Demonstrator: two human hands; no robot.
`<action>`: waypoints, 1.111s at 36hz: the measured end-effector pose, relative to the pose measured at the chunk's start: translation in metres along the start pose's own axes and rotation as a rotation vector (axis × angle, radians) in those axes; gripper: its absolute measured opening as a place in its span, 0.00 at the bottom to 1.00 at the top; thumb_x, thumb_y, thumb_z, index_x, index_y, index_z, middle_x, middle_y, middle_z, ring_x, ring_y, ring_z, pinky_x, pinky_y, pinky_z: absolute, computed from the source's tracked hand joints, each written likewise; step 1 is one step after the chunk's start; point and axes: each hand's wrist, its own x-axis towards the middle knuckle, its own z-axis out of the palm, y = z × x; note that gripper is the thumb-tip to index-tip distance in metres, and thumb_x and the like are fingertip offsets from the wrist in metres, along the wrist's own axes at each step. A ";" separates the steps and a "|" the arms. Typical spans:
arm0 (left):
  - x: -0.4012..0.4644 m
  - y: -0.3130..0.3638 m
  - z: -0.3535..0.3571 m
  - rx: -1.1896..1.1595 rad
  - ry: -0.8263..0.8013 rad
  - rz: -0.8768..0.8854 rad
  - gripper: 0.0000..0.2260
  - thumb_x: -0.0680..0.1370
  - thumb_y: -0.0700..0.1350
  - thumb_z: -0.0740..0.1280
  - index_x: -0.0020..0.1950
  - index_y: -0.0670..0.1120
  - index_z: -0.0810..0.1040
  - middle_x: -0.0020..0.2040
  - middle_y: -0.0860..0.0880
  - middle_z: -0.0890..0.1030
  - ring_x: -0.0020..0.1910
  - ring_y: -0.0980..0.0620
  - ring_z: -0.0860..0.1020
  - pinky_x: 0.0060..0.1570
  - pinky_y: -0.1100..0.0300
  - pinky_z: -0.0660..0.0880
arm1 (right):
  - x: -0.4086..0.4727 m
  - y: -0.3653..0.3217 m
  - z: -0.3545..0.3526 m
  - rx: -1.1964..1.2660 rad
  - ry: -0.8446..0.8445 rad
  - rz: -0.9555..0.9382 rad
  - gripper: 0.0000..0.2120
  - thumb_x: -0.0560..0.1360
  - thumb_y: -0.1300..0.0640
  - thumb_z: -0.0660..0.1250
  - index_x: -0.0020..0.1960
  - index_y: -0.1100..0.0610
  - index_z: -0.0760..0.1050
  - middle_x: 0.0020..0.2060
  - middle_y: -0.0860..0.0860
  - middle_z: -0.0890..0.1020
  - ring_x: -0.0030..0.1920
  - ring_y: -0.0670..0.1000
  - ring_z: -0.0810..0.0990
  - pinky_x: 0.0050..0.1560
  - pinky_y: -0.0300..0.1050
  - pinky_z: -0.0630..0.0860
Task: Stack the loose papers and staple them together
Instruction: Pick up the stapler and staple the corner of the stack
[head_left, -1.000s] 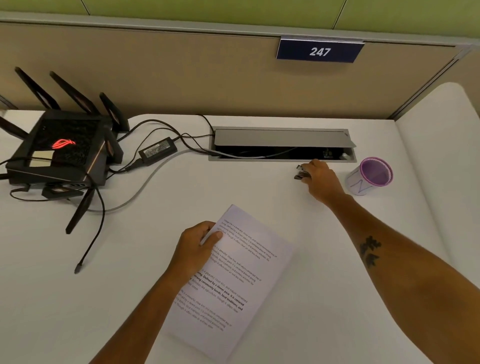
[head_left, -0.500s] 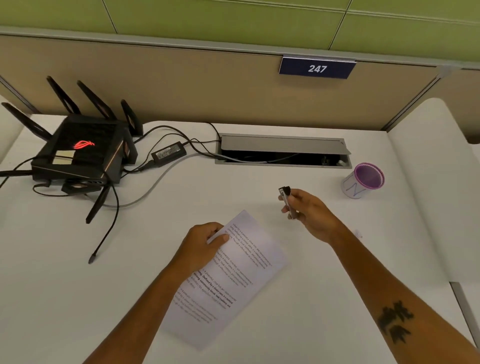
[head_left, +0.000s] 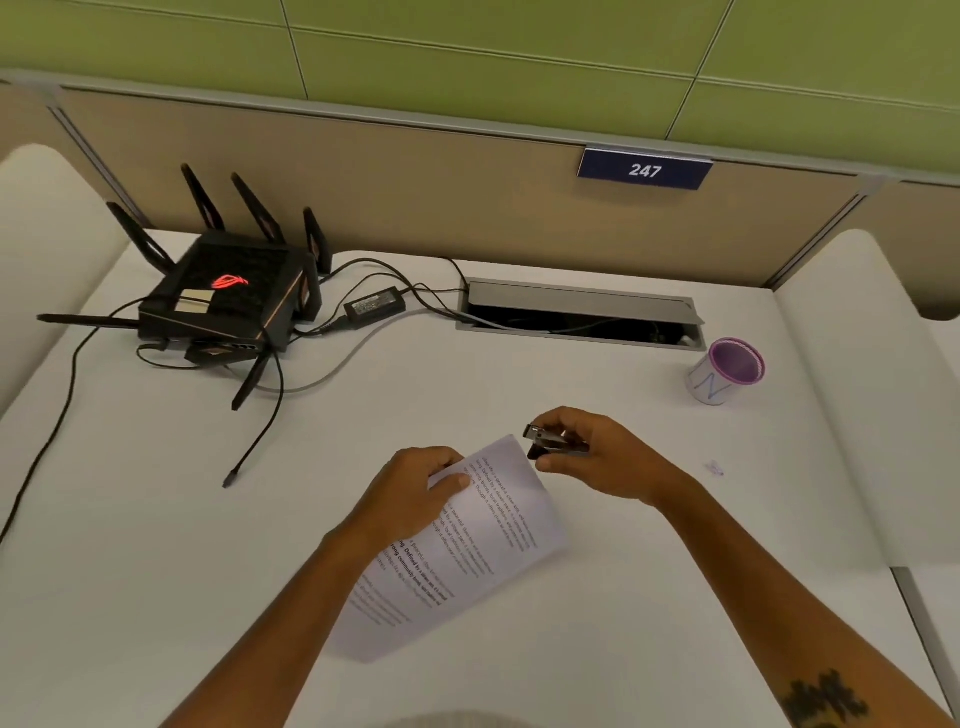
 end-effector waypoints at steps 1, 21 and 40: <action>-0.003 0.000 0.000 0.004 0.001 0.004 0.05 0.85 0.51 0.69 0.51 0.53 0.84 0.45 0.55 0.87 0.41 0.52 0.87 0.44 0.48 0.87 | -0.001 -0.003 0.002 -0.047 -0.006 -0.023 0.18 0.78 0.51 0.75 0.65 0.46 0.77 0.58 0.41 0.83 0.58 0.44 0.82 0.59 0.37 0.78; -0.033 0.016 0.003 0.178 -0.012 0.046 0.08 0.85 0.55 0.67 0.59 0.54 0.83 0.50 0.56 0.87 0.39 0.54 0.87 0.40 0.56 0.86 | -0.018 -0.048 0.012 -0.504 -0.070 -0.106 0.23 0.75 0.39 0.74 0.68 0.44 0.77 0.64 0.42 0.81 0.57 0.46 0.78 0.55 0.40 0.78; -0.043 0.023 -0.003 0.231 -0.024 0.066 0.08 0.86 0.54 0.66 0.59 0.55 0.82 0.52 0.55 0.87 0.38 0.53 0.87 0.38 0.61 0.85 | -0.031 -0.076 0.017 -0.707 -0.087 -0.190 0.17 0.78 0.42 0.72 0.65 0.47 0.82 0.58 0.43 0.85 0.51 0.48 0.80 0.52 0.43 0.81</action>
